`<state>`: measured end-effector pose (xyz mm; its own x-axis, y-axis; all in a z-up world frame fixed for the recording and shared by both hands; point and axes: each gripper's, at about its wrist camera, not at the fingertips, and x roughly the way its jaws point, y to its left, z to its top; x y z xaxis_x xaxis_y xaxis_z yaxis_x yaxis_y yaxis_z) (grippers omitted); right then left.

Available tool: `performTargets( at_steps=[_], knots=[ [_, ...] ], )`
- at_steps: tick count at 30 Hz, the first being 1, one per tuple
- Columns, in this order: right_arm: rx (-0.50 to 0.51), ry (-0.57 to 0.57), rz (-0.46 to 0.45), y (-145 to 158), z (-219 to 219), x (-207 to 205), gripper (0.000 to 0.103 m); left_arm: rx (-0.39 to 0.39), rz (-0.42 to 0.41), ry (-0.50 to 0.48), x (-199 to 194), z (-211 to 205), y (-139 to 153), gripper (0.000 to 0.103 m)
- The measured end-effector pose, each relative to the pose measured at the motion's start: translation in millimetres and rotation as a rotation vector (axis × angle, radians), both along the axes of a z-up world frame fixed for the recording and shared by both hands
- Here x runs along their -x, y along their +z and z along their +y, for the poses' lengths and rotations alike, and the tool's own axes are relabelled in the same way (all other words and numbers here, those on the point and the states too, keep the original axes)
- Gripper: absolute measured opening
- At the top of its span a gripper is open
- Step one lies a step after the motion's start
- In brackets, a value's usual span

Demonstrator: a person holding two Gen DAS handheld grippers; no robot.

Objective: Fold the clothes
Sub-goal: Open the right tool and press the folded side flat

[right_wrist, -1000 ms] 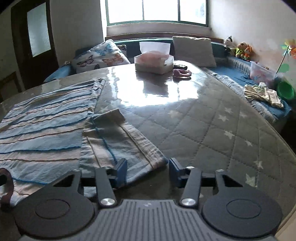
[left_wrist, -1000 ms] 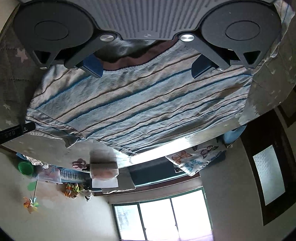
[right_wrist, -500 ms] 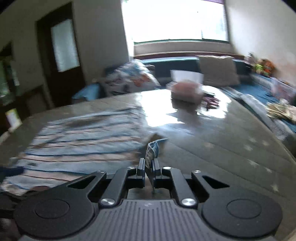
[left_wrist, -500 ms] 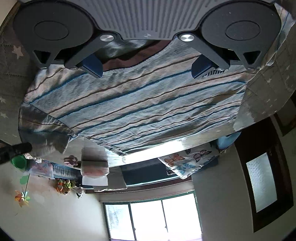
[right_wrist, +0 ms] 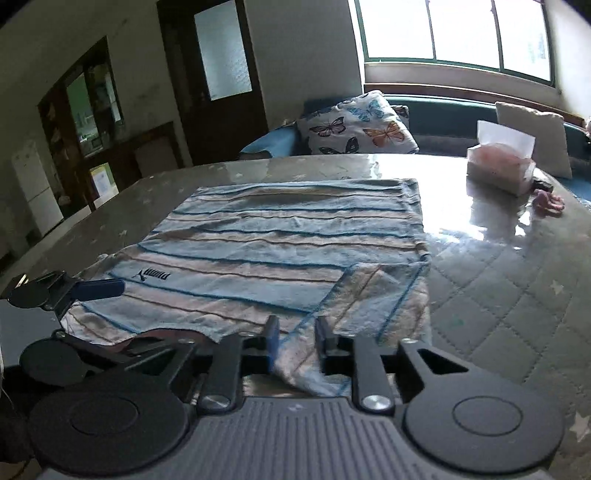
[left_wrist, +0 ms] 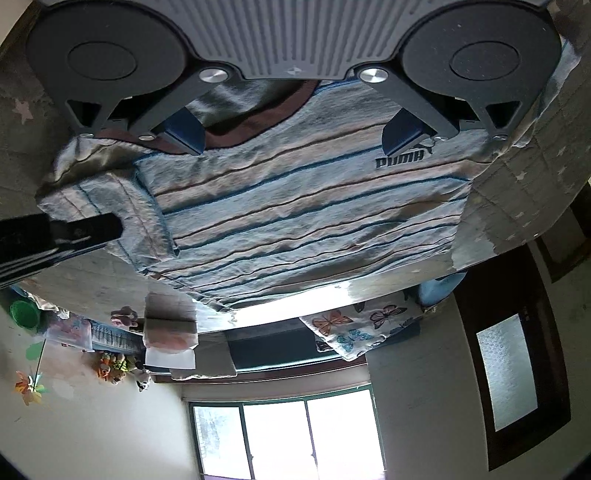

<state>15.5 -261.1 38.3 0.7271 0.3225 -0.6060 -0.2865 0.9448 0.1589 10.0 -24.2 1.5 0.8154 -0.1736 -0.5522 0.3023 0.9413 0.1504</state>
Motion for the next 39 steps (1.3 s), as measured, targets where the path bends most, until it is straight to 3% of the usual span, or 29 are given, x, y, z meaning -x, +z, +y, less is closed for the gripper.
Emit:
performTargets(
  at_steps=[9,13,18,28,39],
  knots=[
    [0.06,-0.078,0.095,-26.0,-36.3,-8.8,0.031,0.011,-0.008,-0.042,-7.9,-15.6,7.3,0.103],
    [0.072,-0.079,0.066,-18.0,-40.3,-21.0,0.036,0.008,-0.014,-0.076,-14.3,-29.7,10.9,0.103],
    [0.084,-0.083,0.036,-13.3,-41.9,-51.6,0.036,0.0,-0.013,-0.11,-22.0,-45.9,10.9,0.103],
    [0.136,-0.041,0.05,-32.0,-23.7,-102.6,0.035,-0.055,0.036,-0.133,-37.0,-62.4,-9.9,0.103],
    [0.216,0.032,-0.008,-18.6,-6.6,-68.4,0.037,-0.043,0.019,-0.09,-30.8,-43.2,-5.8,0.103]
  ],
)
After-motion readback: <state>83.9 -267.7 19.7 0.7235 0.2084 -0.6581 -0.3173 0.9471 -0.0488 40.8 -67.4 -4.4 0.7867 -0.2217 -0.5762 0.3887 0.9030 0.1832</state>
